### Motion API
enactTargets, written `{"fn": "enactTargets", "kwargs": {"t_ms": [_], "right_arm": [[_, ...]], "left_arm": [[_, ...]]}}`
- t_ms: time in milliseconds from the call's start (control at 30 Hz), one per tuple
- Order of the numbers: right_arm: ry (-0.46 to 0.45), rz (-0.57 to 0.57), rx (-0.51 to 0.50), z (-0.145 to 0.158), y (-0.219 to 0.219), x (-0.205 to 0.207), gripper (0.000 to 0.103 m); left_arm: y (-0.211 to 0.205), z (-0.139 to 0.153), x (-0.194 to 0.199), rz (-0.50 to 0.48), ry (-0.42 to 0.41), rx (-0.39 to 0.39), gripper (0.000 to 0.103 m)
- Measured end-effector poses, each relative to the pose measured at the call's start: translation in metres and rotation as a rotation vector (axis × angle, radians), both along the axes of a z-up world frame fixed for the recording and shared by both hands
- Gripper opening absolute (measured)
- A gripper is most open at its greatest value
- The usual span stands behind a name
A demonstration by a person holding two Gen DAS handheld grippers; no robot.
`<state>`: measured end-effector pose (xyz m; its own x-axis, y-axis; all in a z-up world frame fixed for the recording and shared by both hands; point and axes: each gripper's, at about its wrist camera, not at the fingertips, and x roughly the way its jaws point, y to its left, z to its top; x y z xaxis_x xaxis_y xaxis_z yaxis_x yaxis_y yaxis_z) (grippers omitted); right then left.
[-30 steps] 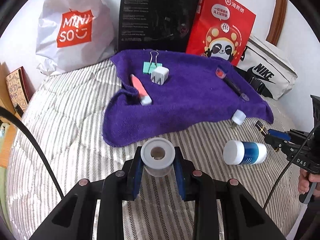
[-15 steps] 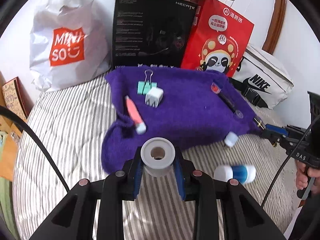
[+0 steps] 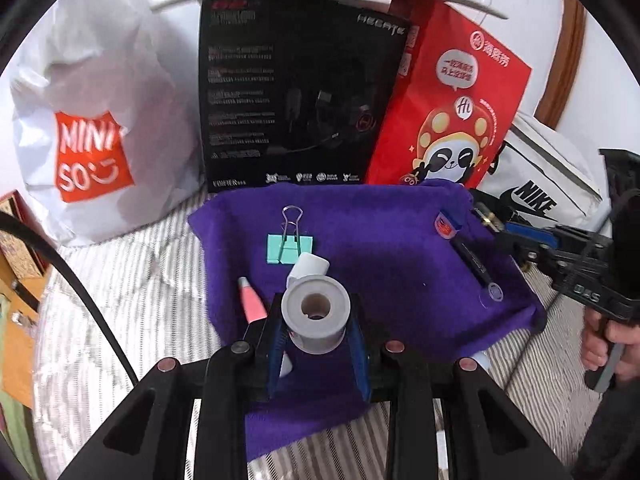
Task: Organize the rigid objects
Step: 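Carry the tape roll onto the towel while the right gripper sets the bottle there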
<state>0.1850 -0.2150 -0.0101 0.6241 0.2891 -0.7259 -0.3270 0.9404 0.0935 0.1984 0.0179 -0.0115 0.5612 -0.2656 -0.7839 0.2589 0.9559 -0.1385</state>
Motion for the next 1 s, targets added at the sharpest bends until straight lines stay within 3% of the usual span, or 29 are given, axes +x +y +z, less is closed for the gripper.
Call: {"fn": "enactTargets", "kwargs": {"t_ms": [233,467,633,1000], "right_arm": [[0.097,-0.060,-0.024,-0.044,-0.006,0.039,0.024],[0.139,-0.062,-0.084,-0.066,-0.001,0.052,0.024],[0.161,-0.058,-0.102,-0.079,-0.001,0.055,0.024],[0.152,-0.033,-0.113,-0.076,0.001,0.058,0.024]], "left_arm": [[-0.003,-0.020,0.007,0.004,0.030,-0.017,0.027],[0.003,-0.029,0.012,0.022,0.037,-0.028,0.027],[0.006,-0.035,0.011,0.030,0.049,-0.026,0.028],[0.004,-0.041,0.006,0.024,0.058,-0.013,0.027]]}}
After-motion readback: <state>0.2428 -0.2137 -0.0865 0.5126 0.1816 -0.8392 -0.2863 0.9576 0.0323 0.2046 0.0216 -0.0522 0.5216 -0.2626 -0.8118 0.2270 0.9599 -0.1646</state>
